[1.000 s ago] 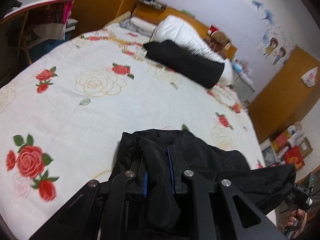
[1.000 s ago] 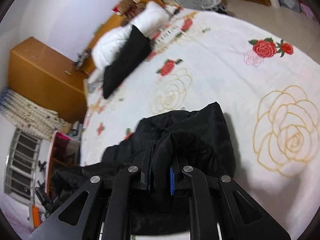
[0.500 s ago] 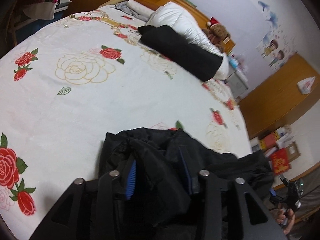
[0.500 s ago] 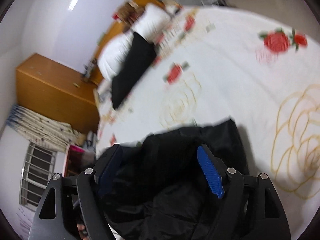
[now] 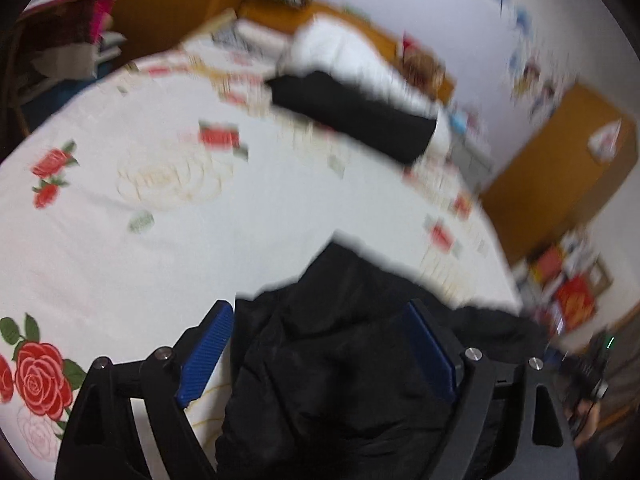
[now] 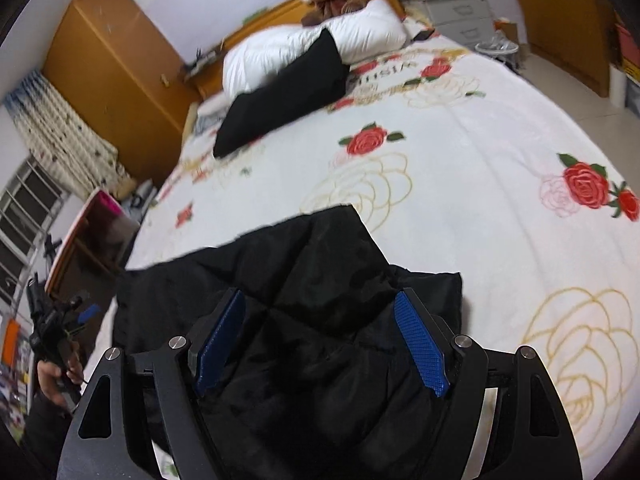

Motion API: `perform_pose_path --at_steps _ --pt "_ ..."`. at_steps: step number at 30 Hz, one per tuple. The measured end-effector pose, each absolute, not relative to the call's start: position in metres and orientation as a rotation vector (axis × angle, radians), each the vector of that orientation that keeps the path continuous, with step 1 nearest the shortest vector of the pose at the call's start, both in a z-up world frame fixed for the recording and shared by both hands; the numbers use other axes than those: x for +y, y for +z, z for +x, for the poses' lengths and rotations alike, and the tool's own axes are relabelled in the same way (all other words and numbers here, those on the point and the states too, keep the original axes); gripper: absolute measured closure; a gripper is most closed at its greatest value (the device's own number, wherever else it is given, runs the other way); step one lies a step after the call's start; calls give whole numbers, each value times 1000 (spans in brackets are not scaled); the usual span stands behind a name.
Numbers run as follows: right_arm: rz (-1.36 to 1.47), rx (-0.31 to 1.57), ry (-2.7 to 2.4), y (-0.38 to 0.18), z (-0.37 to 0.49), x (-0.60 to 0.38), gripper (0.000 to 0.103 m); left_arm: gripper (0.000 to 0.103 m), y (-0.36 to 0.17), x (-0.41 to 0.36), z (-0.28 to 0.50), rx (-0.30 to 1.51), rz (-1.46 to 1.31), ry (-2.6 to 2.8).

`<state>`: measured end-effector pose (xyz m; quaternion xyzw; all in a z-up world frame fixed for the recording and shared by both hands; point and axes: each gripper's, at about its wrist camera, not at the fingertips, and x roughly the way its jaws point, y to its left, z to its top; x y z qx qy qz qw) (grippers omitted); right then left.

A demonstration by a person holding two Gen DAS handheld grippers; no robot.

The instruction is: Fold large clothes

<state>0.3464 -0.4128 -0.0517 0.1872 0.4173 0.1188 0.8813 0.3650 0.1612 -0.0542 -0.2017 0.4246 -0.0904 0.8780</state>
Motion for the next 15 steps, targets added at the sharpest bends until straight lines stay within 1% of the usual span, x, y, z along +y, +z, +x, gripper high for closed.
perform_pose_path --at_steps 3,4,5,6,7,8,10,15 --pt "379 911 235 -67 363 -413 26 16 -88 141 388 989 -343 -196" --pt "376 924 227 -70 367 -413 30 24 -95 136 392 1006 -333 -194" --pt "377 927 218 -70 369 -412 42 34 -98 132 396 1005 -328 -196" --pt "371 922 199 -69 370 -411 78 40 -97 128 395 984 -314 -183" --pt "359 921 165 -66 370 -410 87 58 -93 125 396 951 -299 -166" --pt "353 905 144 -63 369 -408 91 67 -90 123 396 918 -295 -148" --pt "312 882 94 -61 371 -405 94 73 -89 124 397 889 -308 -115" --pt "294 947 23 -100 395 -401 94 74 -123 123 410 890 -304 -24"
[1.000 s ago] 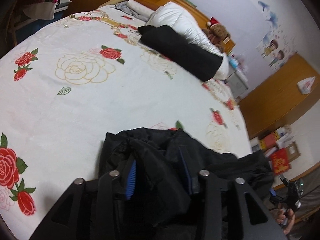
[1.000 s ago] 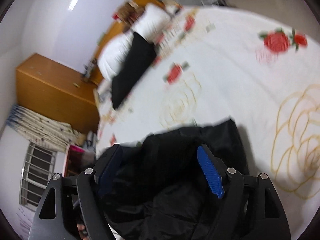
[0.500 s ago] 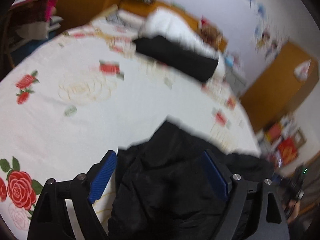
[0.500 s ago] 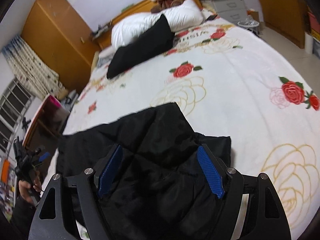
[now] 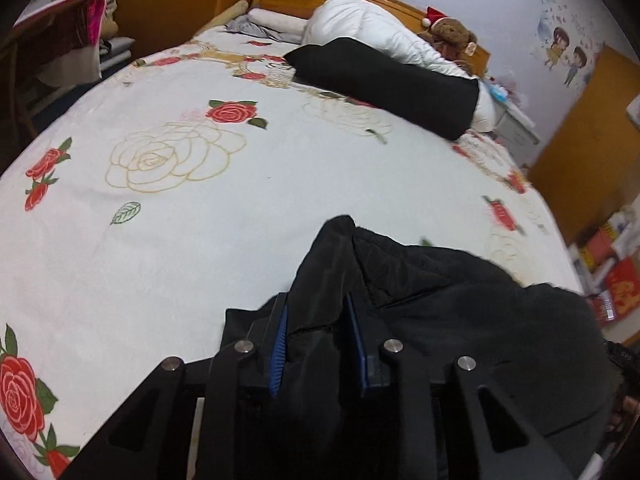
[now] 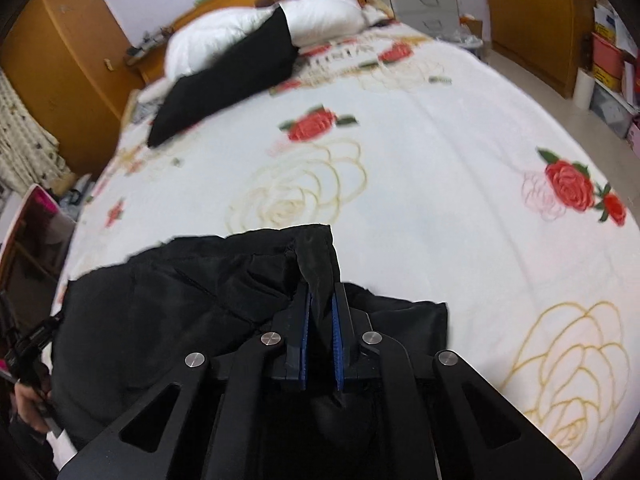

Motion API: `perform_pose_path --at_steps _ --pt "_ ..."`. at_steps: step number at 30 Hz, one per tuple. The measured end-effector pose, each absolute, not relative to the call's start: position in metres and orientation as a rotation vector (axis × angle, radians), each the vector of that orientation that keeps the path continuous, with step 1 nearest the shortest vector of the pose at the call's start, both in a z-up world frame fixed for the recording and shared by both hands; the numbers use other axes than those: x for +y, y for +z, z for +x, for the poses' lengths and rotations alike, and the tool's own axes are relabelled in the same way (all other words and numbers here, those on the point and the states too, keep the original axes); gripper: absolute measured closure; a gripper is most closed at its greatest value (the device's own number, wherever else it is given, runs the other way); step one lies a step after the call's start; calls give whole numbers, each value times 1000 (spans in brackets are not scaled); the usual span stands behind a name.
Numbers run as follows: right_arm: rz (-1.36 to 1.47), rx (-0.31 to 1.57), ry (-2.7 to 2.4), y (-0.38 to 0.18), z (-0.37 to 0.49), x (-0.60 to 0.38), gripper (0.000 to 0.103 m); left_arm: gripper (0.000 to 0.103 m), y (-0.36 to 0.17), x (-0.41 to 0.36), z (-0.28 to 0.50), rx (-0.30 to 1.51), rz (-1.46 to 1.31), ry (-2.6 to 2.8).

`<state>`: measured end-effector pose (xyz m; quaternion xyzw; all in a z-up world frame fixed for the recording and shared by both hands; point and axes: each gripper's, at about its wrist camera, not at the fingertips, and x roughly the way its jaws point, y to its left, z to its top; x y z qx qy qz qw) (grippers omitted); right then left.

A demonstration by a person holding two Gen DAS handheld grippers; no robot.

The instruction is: Fold large clothes

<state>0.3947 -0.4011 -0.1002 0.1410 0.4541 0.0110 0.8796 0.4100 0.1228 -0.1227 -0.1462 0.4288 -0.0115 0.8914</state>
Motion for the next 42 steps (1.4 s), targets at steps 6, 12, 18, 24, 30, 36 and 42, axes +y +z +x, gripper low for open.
perform_pose_path --at_steps 6,12,18,24,30,36,42 --pt "209 975 -37 -141 404 -391 93 74 -146 113 412 844 -286 20" --pt "192 965 -54 -154 405 -390 92 73 -158 112 411 815 -291 27" --pt "196 954 -57 -160 407 -389 92 73 -162 112 415 813 -287 31" --pt "221 961 -60 -145 407 -393 88 68 -153 111 422 861 -255 53" --pt "231 789 -80 -59 372 -391 70 65 -95 129 406 823 -336 46" --pt "133 674 137 -19 329 -302 64 51 -38 85 377 690 -293 -122" --pt "32 835 187 -92 374 -246 64 49 -89 1 401 809 -101 -272"
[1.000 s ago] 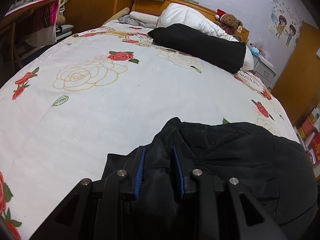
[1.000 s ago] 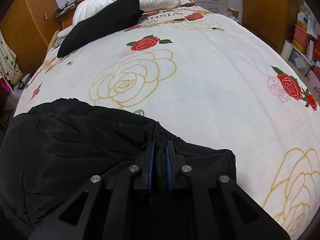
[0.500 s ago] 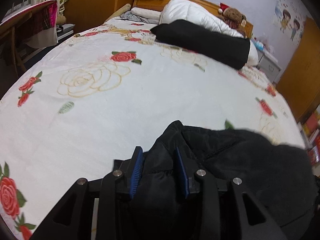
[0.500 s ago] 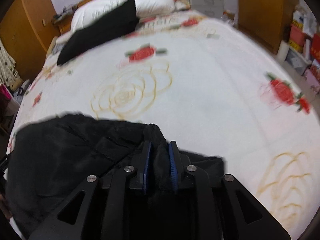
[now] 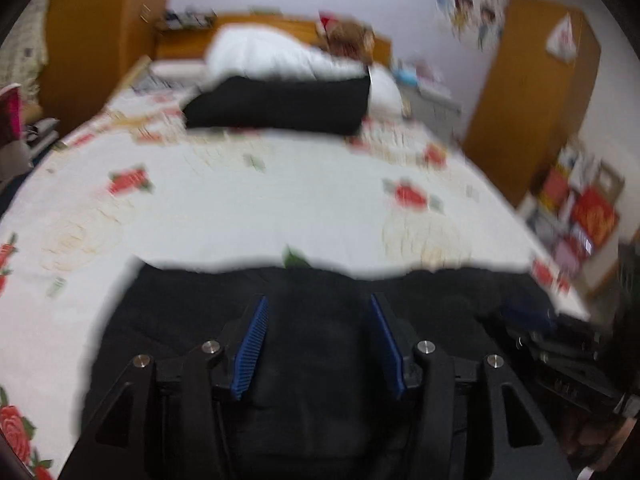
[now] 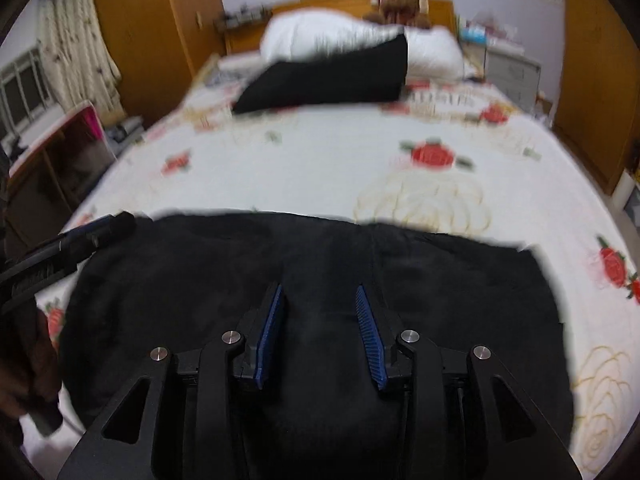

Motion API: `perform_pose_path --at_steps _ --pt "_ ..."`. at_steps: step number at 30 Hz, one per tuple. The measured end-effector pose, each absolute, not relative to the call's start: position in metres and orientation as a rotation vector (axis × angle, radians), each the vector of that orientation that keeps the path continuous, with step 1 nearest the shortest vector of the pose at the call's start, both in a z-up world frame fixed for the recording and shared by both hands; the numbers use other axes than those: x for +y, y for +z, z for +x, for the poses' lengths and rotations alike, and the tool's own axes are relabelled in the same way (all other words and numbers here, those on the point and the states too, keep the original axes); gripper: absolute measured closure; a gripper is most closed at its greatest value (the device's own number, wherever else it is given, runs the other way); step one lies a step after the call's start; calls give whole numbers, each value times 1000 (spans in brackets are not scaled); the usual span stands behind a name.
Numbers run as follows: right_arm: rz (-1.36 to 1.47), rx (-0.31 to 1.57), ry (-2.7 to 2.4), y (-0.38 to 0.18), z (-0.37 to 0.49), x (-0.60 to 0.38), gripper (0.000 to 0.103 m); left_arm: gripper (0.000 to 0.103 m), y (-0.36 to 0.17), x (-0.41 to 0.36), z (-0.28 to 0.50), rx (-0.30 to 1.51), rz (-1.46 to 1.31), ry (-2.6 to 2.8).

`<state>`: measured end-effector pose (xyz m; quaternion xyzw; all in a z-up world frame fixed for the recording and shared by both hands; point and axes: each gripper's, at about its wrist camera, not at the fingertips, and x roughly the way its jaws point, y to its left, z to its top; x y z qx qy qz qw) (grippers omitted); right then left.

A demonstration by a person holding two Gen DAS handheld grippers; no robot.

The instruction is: Fold large clothes

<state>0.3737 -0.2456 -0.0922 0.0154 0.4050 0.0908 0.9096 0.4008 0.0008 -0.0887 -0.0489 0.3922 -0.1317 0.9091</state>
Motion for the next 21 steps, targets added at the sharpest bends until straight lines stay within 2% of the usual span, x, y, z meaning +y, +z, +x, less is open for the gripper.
perform_pose_path --at_steps 3,14,17,21 --pt "34 814 181 -116 387 -253 65 49 -124 -1 415 832 -107 -258" --pt "46 800 156 -145 396 -259 66 49 -147 -15 419 809 -87 -214" --pt "40 815 158 -139 397 -257 66 49 -143 -17 423 842 -56 -203" --pt "89 812 175 -99 379 -270 66 49 -110 -6 413 863 -65 -228"
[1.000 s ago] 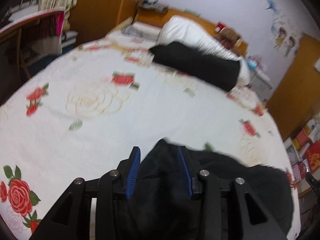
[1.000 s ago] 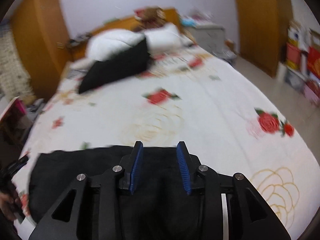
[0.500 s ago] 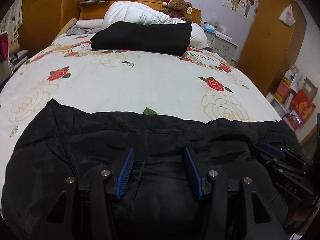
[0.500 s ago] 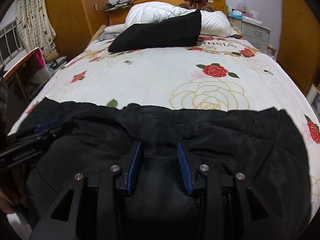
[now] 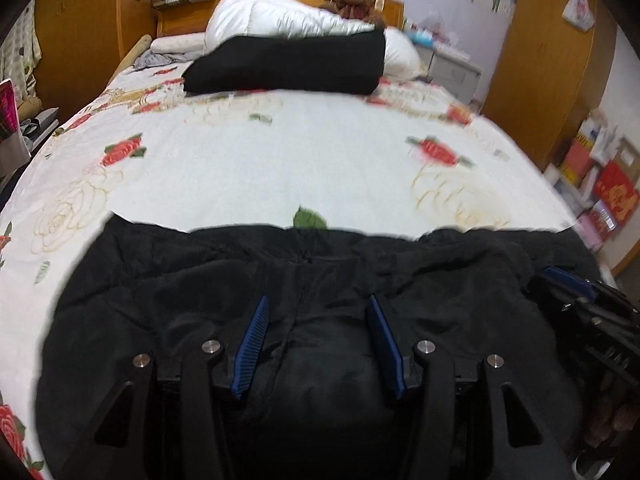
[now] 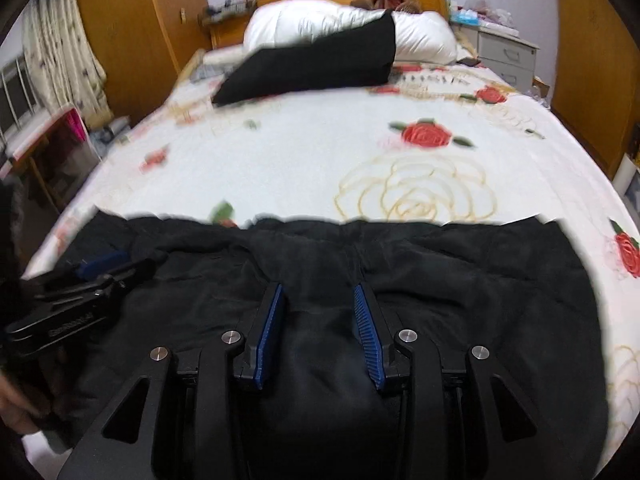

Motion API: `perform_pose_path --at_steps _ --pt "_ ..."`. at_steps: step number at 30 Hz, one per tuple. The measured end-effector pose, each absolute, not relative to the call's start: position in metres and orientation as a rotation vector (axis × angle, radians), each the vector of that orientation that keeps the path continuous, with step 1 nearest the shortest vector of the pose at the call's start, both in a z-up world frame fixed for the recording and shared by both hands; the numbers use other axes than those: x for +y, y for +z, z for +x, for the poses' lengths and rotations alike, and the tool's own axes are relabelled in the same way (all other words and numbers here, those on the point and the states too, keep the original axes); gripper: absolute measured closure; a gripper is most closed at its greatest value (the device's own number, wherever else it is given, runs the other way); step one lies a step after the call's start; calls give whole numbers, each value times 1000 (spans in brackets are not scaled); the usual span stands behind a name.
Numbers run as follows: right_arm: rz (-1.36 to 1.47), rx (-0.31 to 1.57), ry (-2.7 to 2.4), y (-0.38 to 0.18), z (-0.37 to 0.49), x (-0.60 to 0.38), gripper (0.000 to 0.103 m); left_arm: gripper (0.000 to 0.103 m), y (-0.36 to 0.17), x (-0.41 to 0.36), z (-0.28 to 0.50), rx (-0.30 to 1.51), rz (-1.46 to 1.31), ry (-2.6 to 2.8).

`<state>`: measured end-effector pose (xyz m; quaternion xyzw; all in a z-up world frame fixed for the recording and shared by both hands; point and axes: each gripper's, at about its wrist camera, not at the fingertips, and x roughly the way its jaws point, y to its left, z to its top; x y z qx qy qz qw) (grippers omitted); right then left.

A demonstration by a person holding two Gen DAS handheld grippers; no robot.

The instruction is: Fold large clothes

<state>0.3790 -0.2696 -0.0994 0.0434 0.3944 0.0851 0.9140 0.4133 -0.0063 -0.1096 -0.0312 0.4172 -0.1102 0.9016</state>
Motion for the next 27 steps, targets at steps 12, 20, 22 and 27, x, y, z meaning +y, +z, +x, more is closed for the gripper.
perform_pose_path --at_steps 12,20,22,27 --pt "115 818 14 -125 341 -342 66 48 -128 69 381 793 -54 -98" --pt "111 848 1 -119 346 -345 66 48 -127 60 383 812 -15 -72" --pt "113 842 -1 -101 334 -344 65 48 -112 65 376 814 -37 -75" --pt "80 818 18 -76 293 -340 65 48 -87 88 336 742 -70 -76"
